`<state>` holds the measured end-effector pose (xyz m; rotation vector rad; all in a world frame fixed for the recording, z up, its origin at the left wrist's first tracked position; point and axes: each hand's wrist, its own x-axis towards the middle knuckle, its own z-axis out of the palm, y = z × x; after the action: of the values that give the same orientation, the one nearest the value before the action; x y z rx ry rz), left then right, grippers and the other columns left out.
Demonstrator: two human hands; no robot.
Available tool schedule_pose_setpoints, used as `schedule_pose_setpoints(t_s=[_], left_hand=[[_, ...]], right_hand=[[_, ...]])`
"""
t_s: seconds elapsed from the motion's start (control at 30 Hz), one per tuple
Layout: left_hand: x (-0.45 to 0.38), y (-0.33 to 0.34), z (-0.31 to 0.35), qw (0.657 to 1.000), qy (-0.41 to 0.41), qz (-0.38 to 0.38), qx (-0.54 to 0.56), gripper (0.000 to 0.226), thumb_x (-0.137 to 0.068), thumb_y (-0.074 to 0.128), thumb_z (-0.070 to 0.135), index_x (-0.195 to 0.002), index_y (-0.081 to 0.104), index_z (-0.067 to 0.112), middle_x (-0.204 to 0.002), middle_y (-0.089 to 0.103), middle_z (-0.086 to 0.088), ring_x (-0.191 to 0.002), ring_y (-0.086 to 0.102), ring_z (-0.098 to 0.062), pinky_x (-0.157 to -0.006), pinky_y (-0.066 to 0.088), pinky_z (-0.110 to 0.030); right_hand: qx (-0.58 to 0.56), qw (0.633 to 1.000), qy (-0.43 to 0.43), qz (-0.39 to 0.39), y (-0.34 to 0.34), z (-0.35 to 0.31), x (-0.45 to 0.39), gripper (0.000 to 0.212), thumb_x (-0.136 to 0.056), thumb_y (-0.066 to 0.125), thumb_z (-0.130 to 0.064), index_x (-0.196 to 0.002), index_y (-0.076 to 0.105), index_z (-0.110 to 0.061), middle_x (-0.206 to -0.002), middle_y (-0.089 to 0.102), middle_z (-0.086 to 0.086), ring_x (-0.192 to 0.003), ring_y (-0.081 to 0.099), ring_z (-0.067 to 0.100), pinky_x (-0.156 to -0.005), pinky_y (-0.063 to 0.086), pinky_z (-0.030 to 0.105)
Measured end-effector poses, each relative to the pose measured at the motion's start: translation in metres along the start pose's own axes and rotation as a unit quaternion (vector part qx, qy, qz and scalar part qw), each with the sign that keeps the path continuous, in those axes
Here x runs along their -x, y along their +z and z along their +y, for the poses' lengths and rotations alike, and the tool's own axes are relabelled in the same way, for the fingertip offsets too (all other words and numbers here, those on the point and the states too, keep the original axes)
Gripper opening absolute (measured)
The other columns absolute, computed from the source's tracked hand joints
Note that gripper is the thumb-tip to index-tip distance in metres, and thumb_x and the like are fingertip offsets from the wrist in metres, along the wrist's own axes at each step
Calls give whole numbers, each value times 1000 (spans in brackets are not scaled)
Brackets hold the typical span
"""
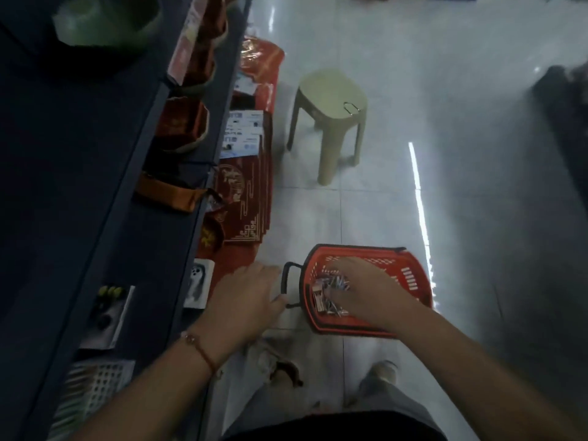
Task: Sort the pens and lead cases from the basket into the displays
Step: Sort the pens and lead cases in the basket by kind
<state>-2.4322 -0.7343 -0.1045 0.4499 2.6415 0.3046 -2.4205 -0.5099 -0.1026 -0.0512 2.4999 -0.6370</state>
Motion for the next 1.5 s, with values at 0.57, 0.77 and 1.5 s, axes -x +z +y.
schedule_pose_setpoints(t_s=[0.57, 0.77, 1.5], left_hand=[[-93, 248, 52, 991, 110, 53, -49, 49, -93, 49, 55, -136, 44, 32, -131, 51, 8, -115, 52, -14, -93, 44, -30], [-162, 367, 39, 979, 154, 86, -102, 53, -91, 48, 59, -135, 48, 29, -130, 53, 5, -114, 54, -17, -92, 48, -35], [-113, 467, -19, 961, 194, 134, -143, 55, -92, 47, 58, -138, 45, 27, -131, 53, 2, -115, 54, -19, -91, 48, -36]], right_hand=[[-44, 994, 60, 80, 170, 201, -19, 52, -92, 63, -41, -142, 49, -33, -139, 52, -14, -122, 52, 11, -107, 45, 37], [-14, 990, 71, 121, 255, 278, -79, 52, -93, 61, -43, -142, 49, -29, -138, 52, -9, -124, 51, 14, -108, 41, 37], [-37, 967, 110, 225, 395, 258, -44, 53, -92, 64, -42, -140, 52, -25, -136, 56, -4, -119, 57, 19, -100, 50, 38]])
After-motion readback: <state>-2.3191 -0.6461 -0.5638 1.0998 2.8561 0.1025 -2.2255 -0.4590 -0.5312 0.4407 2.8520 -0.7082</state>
